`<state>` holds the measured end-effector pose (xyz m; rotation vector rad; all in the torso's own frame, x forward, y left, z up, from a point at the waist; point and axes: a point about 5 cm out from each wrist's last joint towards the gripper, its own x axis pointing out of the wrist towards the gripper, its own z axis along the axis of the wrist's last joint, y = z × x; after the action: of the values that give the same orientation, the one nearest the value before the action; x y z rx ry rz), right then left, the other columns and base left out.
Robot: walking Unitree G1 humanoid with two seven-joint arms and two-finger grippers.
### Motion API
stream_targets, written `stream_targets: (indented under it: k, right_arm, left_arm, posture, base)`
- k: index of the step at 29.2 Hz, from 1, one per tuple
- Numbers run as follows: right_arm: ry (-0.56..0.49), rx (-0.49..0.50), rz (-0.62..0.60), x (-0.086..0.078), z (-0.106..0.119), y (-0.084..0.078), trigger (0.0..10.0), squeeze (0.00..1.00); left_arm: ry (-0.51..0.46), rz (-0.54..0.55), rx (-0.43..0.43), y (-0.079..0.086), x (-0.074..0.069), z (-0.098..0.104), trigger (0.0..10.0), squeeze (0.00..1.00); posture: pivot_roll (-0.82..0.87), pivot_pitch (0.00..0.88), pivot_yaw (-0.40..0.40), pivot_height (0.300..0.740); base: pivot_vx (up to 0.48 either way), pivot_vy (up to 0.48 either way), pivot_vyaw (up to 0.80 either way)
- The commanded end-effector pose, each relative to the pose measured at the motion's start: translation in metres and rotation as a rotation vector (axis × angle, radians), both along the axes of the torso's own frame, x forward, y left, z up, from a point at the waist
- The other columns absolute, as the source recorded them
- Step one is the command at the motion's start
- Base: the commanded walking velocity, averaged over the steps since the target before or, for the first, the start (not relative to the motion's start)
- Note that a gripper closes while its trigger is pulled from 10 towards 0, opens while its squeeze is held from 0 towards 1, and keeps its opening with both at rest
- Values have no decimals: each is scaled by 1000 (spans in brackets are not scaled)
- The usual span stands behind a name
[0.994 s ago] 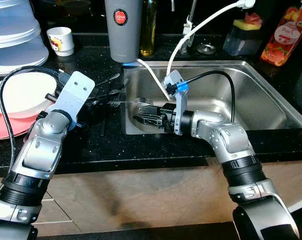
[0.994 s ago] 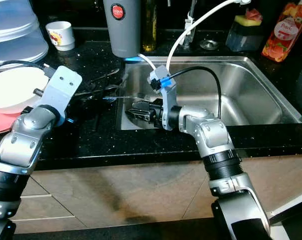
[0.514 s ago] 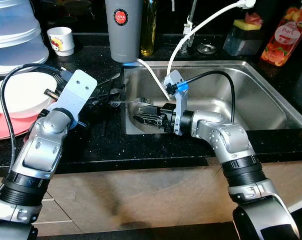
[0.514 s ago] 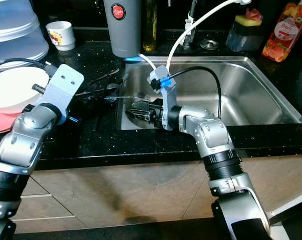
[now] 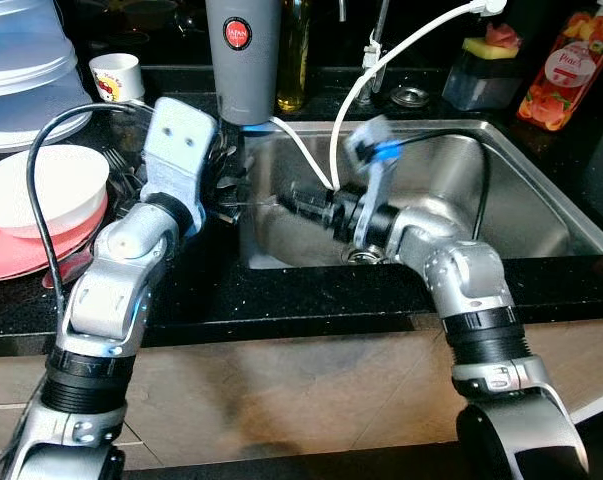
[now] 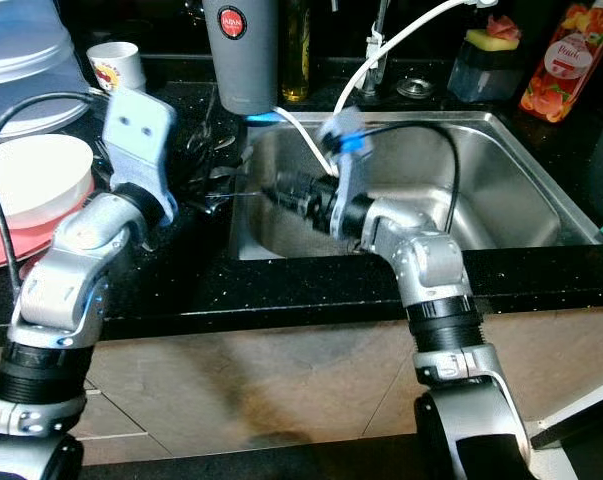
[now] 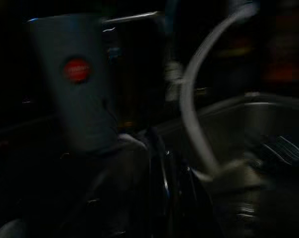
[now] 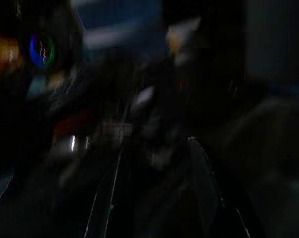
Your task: Kitchen organization
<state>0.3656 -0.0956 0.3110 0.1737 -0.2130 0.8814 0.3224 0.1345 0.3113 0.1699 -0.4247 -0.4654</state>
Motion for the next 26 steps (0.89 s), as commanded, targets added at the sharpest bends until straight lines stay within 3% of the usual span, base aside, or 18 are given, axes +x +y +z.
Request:
stream_targets:
  k: [1,2,3,4,5,9,11,12,13,14,15,20,26]
  right_arm:
    - [-25,90,-75,4,10,-9,10000,0]
    - [-26,113,-106,6,11,-12,10000,584]
    - [-12,157,-156,10,13,-19,10000,871]
    - [5,197,-172,12,14,-23,10000,1000]
    - [5,197,-172,12,14,-23,10000,1000]
    - [11,273,-198,14,20,-29,10000,1000]
    - [13,275,-193,14,20,-29,10000,1000]
    - [22,264,-180,14,20,-27,10000,1000]
    - [77,187,-141,14,12,-18,10000,1000]
    - [77,187,-141,14,12,-18,10000,1000]
    - [103,148,-118,14,5,-12,10000,0]
    - [154,125,-57,11,-3,-3,10000,0]
    - [175,117,-27,9,-7,1,10000,0]
  left_arm:
    - [-40,-85,68,-2,-9,-1,0,0]
    - [-48,-101,107,-3,-11,-2,0,0]
    - [-66,-91,184,-2,-12,-4,0,0]
    - [-70,-82,225,0,-12,-6,0,0]
    - [-70,-82,225,0,-12,-6,0,0]
    - [-104,-115,390,2,-18,-13,0,0]
    - [-109,-123,402,1,-19,-14,0,0]
    - [-126,-142,440,-1,-21,-15,0,0]
    - [-167,-182,517,-7,-25,-19,0,0]
    - [-167,-182,517,-7,-25,-19,0,0]
    - [-202,-207,546,-12,-27,-20,0,0]
    - [-250,-255,577,-23,-32,-20,0,0]
    - [-261,-271,598,-26,-32,-22,0,0]
  posture:
    - [-1,174,6,740]
    - [-3,174,6,740]
    - [1,174,5,740]
    - [1,174,5,740]
    - [1,174,5,740]
    - [1,172,6,740]
    - [1,172,6,740]
    - [1,172,6,740]
    - [3,173,2,740]
    - [3,173,2,740]
    - [3,173,2,740]
    - [4,169,3,740]
    - [6,168,4,740]
  base:
    - [0,0,0]
    - [0,0,0]
    - [0,0,0]
    - [0,0,0]
    - [0,0,0]
    - [0,0,0]
    - [0,0,0]
    - [0,0,0]
    - [0,0,0]
    - [0,0,0]
    - [0,0,0]
    - [0,0,0]
    - [0,0,0]
